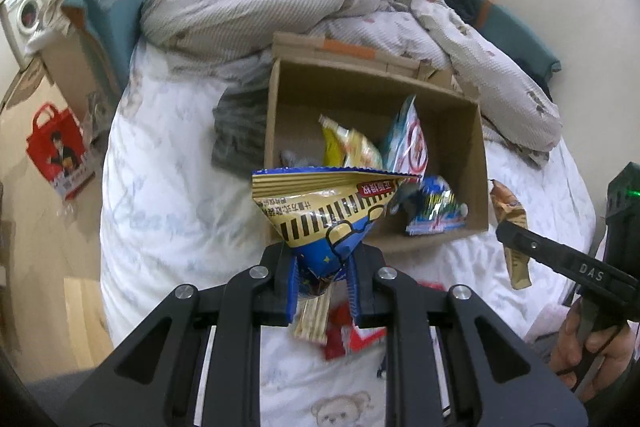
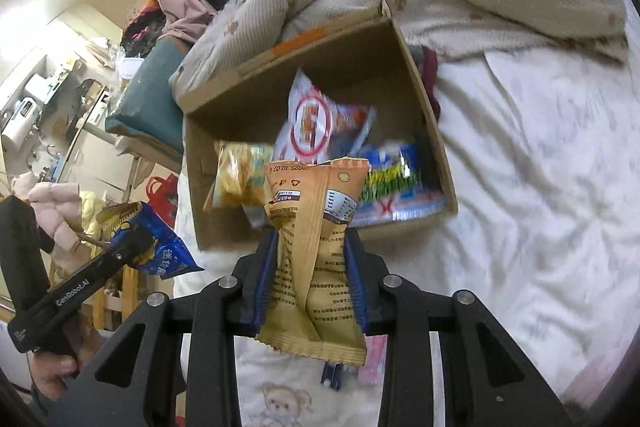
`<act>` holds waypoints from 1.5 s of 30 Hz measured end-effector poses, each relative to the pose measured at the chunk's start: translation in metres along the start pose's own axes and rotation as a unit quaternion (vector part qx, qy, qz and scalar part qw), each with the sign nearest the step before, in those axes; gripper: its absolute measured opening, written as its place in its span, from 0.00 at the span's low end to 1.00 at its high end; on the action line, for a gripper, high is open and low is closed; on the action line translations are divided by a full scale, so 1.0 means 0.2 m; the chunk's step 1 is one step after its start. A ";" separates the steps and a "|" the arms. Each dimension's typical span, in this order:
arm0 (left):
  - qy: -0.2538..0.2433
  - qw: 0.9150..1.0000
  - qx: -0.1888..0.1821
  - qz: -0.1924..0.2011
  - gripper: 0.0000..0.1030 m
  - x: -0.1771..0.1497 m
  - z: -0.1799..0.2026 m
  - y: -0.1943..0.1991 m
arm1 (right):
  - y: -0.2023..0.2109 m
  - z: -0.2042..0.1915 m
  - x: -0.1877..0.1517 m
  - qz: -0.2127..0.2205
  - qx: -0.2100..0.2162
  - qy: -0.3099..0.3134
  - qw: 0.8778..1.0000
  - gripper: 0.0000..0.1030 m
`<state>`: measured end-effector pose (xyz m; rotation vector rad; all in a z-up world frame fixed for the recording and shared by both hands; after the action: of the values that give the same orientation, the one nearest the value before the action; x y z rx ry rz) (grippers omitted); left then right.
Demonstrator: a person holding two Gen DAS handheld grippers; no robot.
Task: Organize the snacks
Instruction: 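Carry both snacks into the box and open both tools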
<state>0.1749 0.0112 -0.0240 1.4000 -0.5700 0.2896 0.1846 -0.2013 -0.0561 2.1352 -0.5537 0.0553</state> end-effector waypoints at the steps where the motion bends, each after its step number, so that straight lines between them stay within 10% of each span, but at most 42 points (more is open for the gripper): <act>1: -0.006 1.000 0.002 0.002 0.16 0.05 0.00 -0.01 | -0.02 0.00 0.02 0.001 -0.001 0.001 1.000 0.33; 14: -0.069 0.995 0.065 -0.008 0.15 0.37 0.00 -0.44 | -0.26 0.01 0.36 0.019 -0.030 0.018 0.999 0.33; 19: -0.034 0.998 -0.035 -0.043 0.15 0.34 0.06 -0.63 | -0.35 0.03 0.39 0.019 -0.050 0.029 0.998 0.33; 33: 0.017 0.999 -0.027 -0.004 0.17 0.43 -0.03 -0.59 | -0.45 0.10 0.39 0.007 -0.067 0.014 0.998 0.42; 38: 0.040 0.998 -0.045 -0.021 0.77 0.38 -0.04 -0.61 | -0.39 0.07 0.42 0.026 -0.049 0.006 0.998 0.71; 45: 0.023 0.999 -0.032 -0.007 0.82 0.37 -0.04 -0.54 | -0.37 0.06 0.43 0.033 -0.049 0.008 0.998 0.74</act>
<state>0.2944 -0.0101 -0.0760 1.3311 -0.5267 0.2894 0.2897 -0.2062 -0.0986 2.0190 -0.6066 0.0806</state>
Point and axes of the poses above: each gripper's, at about its wrist camera, not at the fingertips, and y roughly against the way its jaws point, z to its right, x to its top, the point moved 7 cm from there along -y, roughly the way its jaws point, and after that the axes turned 15 degrees about -y, right-handed, at the moved point
